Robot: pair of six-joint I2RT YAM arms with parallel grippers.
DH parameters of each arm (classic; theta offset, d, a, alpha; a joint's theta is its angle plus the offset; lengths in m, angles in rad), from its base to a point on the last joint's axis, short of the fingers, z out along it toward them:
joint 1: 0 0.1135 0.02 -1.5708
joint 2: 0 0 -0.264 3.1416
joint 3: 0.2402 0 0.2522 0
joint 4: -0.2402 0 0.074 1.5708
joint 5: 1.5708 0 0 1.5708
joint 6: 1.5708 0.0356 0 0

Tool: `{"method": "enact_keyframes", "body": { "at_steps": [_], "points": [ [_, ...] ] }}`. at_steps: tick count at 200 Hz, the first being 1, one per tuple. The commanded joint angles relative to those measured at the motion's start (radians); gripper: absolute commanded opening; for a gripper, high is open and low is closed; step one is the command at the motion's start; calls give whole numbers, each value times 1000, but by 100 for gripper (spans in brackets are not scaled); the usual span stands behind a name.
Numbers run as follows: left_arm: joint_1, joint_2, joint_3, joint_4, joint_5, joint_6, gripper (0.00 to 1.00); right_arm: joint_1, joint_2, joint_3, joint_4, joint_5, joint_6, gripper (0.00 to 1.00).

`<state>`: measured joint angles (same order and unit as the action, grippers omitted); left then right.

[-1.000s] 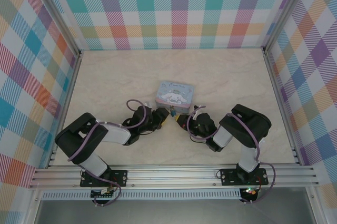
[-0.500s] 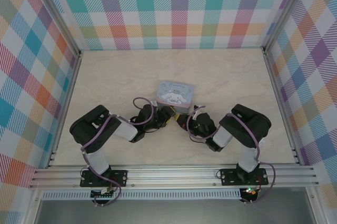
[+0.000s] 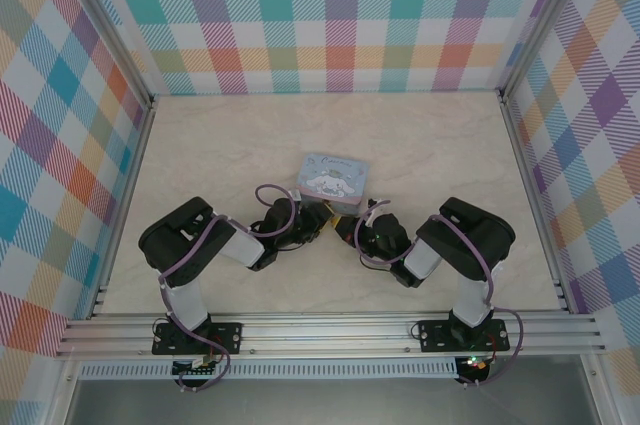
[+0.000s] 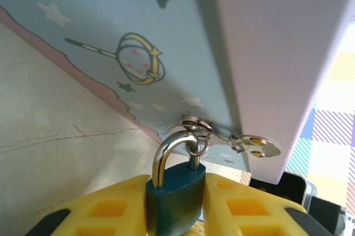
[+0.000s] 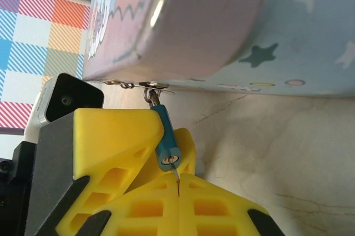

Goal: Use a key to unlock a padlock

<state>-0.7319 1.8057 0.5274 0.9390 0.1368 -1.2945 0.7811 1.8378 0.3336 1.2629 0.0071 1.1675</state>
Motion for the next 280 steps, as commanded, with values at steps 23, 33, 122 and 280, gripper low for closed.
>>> {"method": "enact_keyframes", "body": {
  "at_steps": [23, 33, 122, 280],
  "points": [
    [-12, -58, 11, -15, -26, 29, 8, 7, 2, 3, 14, 4, -1, 6],
    [-12, -68, 8, -25, -29, 29, 2, 7, -9, -2, 9, 6, -7, 9],
    [5, -156, 62, -217, 24, 51, 0, -104, -477, 86, -737, -96, -519, 51],
    [127, -189, 141, -298, 254, -31, 0, 126, -657, 266, -1158, 323, -1672, 58]
  ]
}}
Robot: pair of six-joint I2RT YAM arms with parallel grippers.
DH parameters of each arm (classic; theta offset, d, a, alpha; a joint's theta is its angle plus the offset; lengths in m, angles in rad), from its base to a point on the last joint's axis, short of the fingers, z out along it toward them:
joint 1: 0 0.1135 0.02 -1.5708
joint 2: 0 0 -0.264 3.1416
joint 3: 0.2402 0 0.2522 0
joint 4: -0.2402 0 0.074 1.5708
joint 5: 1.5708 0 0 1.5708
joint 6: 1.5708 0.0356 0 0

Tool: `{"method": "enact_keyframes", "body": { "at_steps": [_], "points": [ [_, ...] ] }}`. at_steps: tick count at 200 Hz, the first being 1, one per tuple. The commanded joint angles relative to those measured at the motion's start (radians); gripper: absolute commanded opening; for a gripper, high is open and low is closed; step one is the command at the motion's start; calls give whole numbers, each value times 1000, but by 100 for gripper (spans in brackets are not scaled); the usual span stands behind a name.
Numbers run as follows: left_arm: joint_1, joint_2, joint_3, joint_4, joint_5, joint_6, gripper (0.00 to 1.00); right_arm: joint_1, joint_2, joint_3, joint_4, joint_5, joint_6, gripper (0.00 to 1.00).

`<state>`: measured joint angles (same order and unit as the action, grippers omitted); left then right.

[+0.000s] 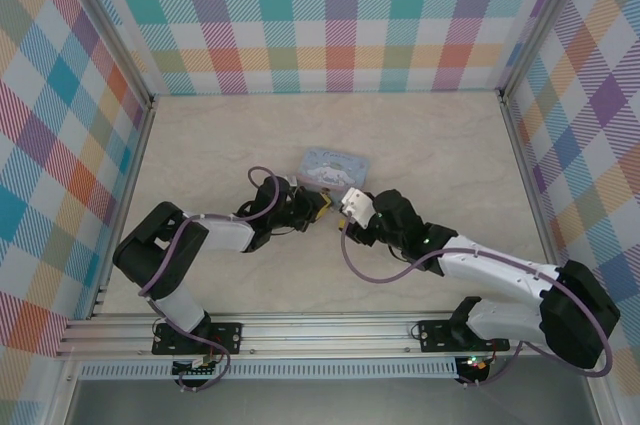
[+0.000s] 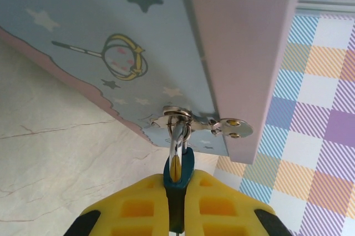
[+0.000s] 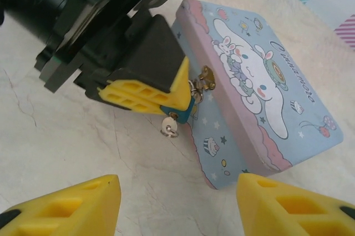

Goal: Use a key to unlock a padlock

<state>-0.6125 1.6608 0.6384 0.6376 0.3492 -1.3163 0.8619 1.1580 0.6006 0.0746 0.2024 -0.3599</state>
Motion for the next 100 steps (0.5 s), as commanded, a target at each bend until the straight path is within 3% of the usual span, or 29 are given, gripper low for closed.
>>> {"method": "enact_keyframes", "body": {
  "at_steps": [1, 100],
  "points": [
    [8, -45, 30, 3, 42, -10, 0, 46, 25, -1, 32, 130, -147, 58],
    [11, -62, 40, -3, 53, -20, 0, 101, 212, 53, 157, 216, -310, 53]
  ]
}}
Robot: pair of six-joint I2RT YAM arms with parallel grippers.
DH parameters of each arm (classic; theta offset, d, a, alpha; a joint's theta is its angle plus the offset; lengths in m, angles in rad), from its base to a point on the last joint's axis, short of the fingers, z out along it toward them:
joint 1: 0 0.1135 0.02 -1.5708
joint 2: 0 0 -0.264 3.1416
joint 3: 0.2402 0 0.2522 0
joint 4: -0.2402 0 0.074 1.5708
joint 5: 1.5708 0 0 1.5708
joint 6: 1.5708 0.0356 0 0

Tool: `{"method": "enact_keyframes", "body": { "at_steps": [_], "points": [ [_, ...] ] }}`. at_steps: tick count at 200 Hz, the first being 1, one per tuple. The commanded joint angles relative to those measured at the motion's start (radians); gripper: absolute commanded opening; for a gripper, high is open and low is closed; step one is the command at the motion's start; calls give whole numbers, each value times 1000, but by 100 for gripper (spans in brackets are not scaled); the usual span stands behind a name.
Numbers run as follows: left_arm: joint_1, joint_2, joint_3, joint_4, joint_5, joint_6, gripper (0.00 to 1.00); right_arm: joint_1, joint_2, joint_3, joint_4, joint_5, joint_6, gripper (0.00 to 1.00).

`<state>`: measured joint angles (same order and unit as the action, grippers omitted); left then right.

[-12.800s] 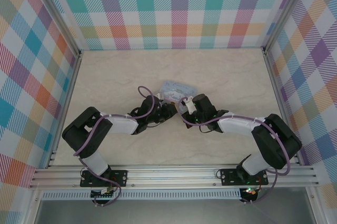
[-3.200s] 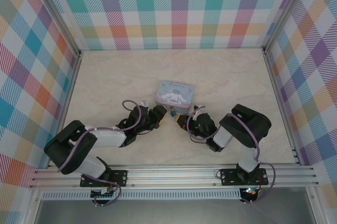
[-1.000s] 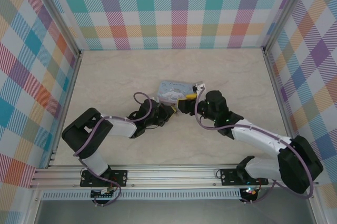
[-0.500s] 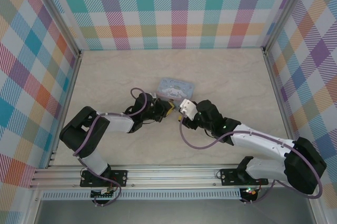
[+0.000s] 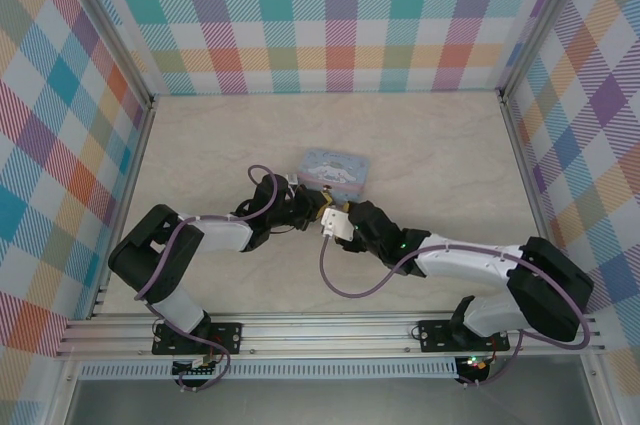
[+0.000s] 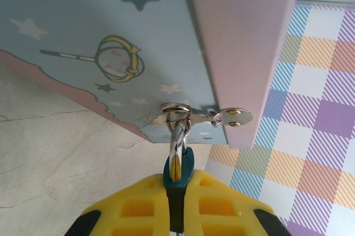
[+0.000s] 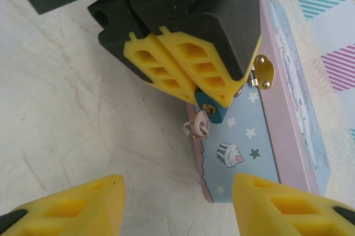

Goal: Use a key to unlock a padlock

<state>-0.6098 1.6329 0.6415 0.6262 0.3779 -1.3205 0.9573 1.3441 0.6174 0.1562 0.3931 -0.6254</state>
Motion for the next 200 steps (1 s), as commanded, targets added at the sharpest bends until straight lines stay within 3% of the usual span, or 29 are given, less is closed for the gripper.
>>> {"method": "enact_keyframes", "body": {
  "at_steps": [1, 53, 200],
  "points": [
    [8, -34, 37, 10, 23, -17, 0, 6, 27, 36, 77, 25, -45, 53],
    [8, -35, 35, 18, 26, -26, 0, 6, 90, 47, 146, 40, -56, 47],
    [8, -22, 19, 74, 39, -59, 0, -8, 203, 74, 264, 94, -46, 16]
  ]
}}
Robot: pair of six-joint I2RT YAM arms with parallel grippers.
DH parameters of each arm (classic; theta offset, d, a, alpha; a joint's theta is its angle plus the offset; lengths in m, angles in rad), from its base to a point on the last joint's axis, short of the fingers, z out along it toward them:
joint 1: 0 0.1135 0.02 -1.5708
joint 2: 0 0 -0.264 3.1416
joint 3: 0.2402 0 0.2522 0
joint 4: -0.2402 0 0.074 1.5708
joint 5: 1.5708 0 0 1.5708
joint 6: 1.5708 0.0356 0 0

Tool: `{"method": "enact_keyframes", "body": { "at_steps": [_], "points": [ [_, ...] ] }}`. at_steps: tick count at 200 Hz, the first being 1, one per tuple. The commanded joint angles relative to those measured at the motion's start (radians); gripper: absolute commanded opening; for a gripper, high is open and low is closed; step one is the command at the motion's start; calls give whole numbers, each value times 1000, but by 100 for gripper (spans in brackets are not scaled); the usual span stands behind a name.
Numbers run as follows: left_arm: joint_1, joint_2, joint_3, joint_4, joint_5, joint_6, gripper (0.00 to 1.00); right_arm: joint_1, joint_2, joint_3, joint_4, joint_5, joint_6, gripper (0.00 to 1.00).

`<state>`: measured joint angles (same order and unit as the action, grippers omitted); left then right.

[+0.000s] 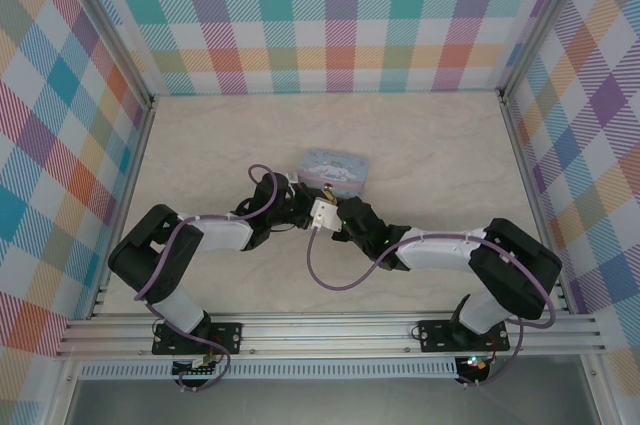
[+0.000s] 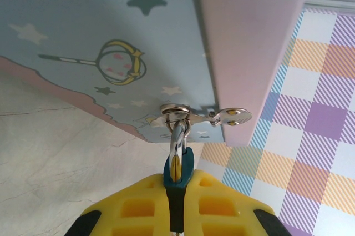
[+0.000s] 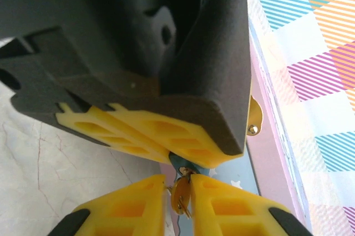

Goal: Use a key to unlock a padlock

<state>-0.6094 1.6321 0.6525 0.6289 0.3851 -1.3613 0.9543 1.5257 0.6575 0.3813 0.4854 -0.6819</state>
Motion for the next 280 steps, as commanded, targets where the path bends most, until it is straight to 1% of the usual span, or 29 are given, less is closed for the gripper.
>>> {"method": "enact_keyframes", "body": {
  "at_steps": [1, 24, 54, 92, 121, 143, 155, 165, 177, 189, 205, 221, 233, 249, 280],
  "points": [
    [8, -20, 8, 71, 32, -18, 0, -5, 22, 34, 39, 3, 10, 16],
    [8, -20, 5, 73, 31, -19, 0, -14, 33, 32, 50, 15, 20, 11],
    [8, -17, 5, 76, 31, -20, 0, -30, 33, 32, 47, 22, 76, 0],
    [8, -14, 4, 89, 28, -27, 0, -32, 16, 38, -1, -28, 269, 0],
    [8, -13, 6, 84, 26, -25, 0, -38, -7, 32, -40, -141, 448, 0],
    [8, -13, 6, 71, 17, -15, 0, -38, -6, 37, -70, -190, 494, 0],
    [8, -15, 4, 56, 14, 2, 0, -39, -10, 28, -77, -193, 496, 10],
    [8, -19, 2, 28, 6, 28, 0, -43, -32, 9, -71, -209, 496, 22],
    [8, -27, 1, -31, -11, 71, 0, -59, -79, -15, -79, -263, 514, 33],
    [8, -32, -7, -76, -25, 112, 0, -85, -136, -23, -128, -331, 541, 43],
    [9, -34, -16, -140, -43, 168, 0, -121, -214, -13, -230, -417, 574, 52],
    [8, -32, -23, -201, -63, 225, 0, -164, -286, -16, -295, -456, 679, 60],
    [8, -31, -19, -262, -82, 275, 0, -215, -324, -13, -342, -489, 751, 61],
    [7, -28, -8, -347, -119, 350, 0, -259, -353, -11, -385, -477, 812, 62],
    [2, -20, 29, -478, -191, 469, 0, -276, -368, -16, -425, -408, 847, 62]
  ]
}}
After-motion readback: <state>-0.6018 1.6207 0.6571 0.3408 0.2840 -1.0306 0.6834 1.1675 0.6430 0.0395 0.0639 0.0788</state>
